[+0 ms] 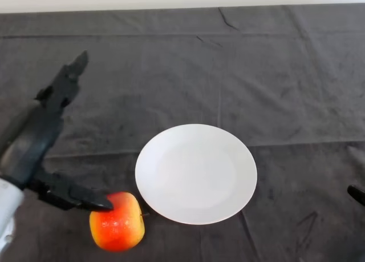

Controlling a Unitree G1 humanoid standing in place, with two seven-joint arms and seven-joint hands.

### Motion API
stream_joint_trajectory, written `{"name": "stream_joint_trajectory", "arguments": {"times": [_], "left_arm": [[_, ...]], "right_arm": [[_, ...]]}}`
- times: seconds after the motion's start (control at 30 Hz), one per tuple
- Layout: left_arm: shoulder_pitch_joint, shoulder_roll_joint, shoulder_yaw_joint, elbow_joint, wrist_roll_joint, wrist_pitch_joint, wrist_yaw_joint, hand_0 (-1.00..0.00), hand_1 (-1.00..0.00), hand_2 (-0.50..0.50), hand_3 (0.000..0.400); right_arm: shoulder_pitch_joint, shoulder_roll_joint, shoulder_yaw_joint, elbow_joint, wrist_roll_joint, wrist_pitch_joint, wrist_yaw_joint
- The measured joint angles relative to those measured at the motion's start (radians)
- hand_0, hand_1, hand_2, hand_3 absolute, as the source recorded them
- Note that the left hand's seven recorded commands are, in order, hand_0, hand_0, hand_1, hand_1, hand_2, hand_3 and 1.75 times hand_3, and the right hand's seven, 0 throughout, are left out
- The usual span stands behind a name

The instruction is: Move the apple to the plate

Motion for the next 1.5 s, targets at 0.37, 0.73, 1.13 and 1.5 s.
{"name": "stream_joint_trajectory", "arguments": {"times": [0.37,0.73,1.13,1.5], "left_arm": [[0.056,0.0,-0.076,0.0,0.054,-0.035,-0.027,0.0,0.0,0.0,0.0],[0.061,0.001,-0.111,0.046,0.057,-0.088,-0.067,0.0,0.0,0.0,0.0],[0.052,0.001,-0.128,0.222,0.063,-0.154,-0.076,0.0,0.0,0.0,0.0],[-0.005,-0.035,-0.165,0.315,0.098,-0.16,-0.051,0.0,0.0,0.0,0.0]], "right_arm": [[0.0,0.0,0.0002,0.0,0.0,0.0,-0.0003],[0.0,0.0,0.0001,0.0,0.0,0.0,-0.0003],[0.0,0.0,0.0001,0.0,-0.0001,0.0,-0.0003],[0.0,0.0,0.0,0.0,-0.0004,0.0,0.0002]]}}
